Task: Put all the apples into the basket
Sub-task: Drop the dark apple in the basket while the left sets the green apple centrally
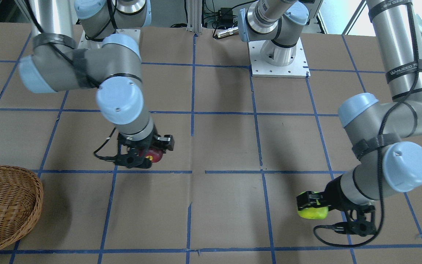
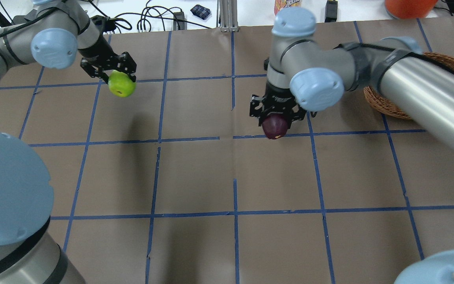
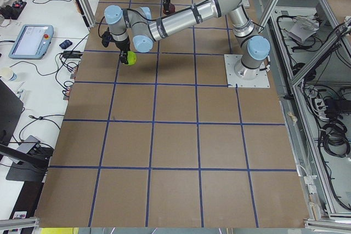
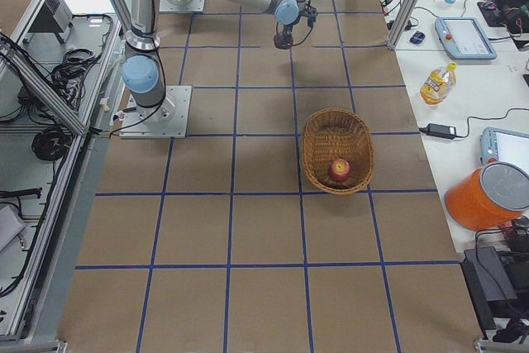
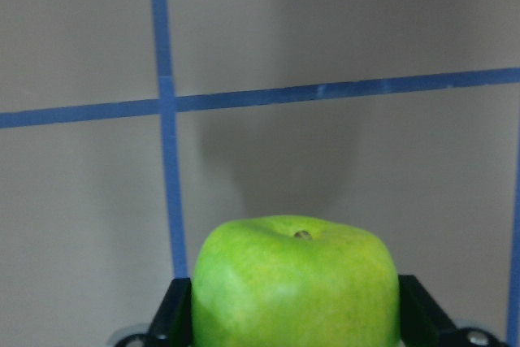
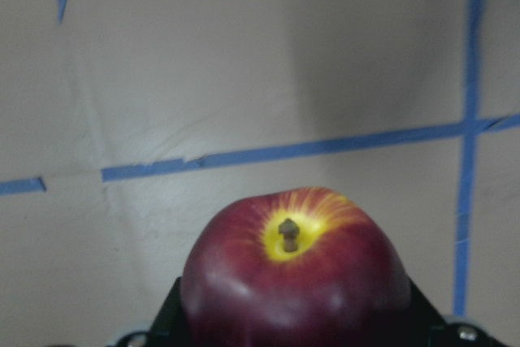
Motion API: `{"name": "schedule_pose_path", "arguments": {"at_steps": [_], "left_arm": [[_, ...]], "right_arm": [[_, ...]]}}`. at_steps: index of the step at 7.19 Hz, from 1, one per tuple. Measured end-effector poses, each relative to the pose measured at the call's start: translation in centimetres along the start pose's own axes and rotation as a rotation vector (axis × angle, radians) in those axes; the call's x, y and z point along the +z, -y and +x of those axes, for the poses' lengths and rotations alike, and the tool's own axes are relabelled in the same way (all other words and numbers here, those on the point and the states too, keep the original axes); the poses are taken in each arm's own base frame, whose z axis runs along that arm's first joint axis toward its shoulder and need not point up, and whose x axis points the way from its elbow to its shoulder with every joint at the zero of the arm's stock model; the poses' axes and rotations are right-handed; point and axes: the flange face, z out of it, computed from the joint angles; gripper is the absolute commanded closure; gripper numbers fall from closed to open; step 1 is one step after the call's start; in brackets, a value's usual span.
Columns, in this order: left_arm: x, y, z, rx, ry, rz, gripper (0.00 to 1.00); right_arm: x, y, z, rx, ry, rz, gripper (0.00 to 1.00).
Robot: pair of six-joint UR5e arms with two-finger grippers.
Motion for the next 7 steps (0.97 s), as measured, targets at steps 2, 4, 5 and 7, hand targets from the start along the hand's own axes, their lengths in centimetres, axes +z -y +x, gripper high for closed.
{"name": "schedule_pose_path", "arguments": {"at_steps": [2,4,5,7], "left_arm": [[1.4,-1.8,11.2,-0.054,-0.053,0.029,1.0],[2.7,-5.5,21.8,-0.077,-0.019,0.031,1.0],[3.9,-6.8,25.0,-0.111,-0.001,0.025,1.0],[6.9,-8.8,28.1,-0.16,0.024,-0.004,0.87]], "right_arm": [[-4.3,5.4,11.5,-0.029,-0.035,0.06,1.0],[-6.5,8.9,22.0,-0.082,-0.07,0.116,1.0],[-6.5,10.9,25.9,-0.109,-0.082,0.145,1.0],[-4.1,14.4,31.9,-0.133,-0.097,0.168,1.0]]}}
